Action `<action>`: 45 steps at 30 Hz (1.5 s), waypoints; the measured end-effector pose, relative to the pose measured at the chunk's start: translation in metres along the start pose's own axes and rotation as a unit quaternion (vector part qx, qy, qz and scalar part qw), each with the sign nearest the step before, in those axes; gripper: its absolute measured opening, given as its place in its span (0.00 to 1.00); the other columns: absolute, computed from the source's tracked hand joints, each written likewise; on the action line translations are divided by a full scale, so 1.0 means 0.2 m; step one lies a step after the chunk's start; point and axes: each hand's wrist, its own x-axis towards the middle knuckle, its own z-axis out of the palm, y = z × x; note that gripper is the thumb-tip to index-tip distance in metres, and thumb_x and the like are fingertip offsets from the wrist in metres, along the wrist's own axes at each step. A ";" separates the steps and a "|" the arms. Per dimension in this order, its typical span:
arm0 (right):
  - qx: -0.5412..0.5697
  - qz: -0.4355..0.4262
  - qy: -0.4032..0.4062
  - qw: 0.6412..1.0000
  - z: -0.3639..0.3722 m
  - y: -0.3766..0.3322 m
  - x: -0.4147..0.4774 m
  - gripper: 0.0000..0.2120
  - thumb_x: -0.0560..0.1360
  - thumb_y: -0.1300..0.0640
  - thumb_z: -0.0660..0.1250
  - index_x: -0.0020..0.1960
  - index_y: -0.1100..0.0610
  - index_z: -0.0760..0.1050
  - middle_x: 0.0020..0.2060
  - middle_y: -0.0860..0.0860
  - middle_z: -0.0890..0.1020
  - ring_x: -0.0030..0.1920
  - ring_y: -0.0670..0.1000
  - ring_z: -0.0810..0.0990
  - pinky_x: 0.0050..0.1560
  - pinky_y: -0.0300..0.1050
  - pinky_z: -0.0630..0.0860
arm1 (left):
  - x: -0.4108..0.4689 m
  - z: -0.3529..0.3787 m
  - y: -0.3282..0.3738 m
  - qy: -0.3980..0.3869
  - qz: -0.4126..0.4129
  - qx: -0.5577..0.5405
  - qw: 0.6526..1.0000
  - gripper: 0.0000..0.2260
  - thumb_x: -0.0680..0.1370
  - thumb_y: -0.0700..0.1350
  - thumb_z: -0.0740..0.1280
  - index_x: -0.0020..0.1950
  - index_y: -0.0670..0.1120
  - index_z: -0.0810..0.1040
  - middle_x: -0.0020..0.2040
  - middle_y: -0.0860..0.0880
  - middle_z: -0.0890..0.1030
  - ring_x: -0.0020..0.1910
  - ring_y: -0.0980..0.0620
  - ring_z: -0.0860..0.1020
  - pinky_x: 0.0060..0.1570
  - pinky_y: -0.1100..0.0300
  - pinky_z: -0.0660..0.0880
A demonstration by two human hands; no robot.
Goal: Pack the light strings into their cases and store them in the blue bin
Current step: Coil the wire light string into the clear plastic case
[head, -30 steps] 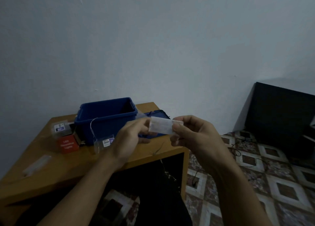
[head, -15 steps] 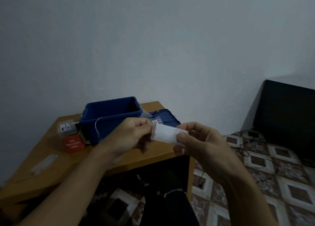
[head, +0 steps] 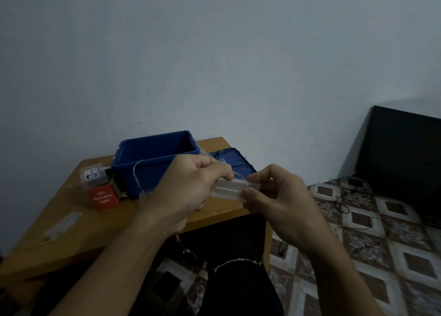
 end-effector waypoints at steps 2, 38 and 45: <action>-0.005 -0.010 0.035 0.999 0.02 0.00 0.00 0.06 0.76 0.58 0.73 0.50 0.53 0.76 0.42 0.52 0.86 0.40 0.50 0.86 0.48 0.59 0.83 | -0.05 0.03 0.00 0.011 0.007 -0.025 1.000 0.10 0.77 0.45 0.69 0.42 0.40 0.84 0.24 0.49 0.64 0.19 0.55 0.59 0.20 0.65 0.57; 0.258 0.031 -0.036 0.965 0.00 -0.03 -0.02 0.15 0.72 0.54 0.71 0.53 0.64 0.82 0.40 0.55 0.83 0.38 0.54 0.78 0.46 0.50 0.77 | -0.21 0.12 -0.16 -0.031 0.016 -0.093 0.995 0.06 0.81 0.45 0.65 0.54 0.47 0.81 0.29 0.56 0.77 0.30 0.55 0.69 0.35 0.62 0.70; 0.318 0.023 -0.027 0.948 -0.03 -0.08 -0.03 0.17 0.70 0.56 0.71 0.52 0.68 0.80 0.37 0.57 0.80 0.35 0.53 0.78 0.39 0.45 0.78 | -0.20 0.06 -0.18 -0.102 -0.037 -0.105 0.988 0.08 0.76 0.49 0.68 0.46 0.46 0.84 0.32 0.47 0.73 0.30 0.53 0.71 0.26 0.61 0.67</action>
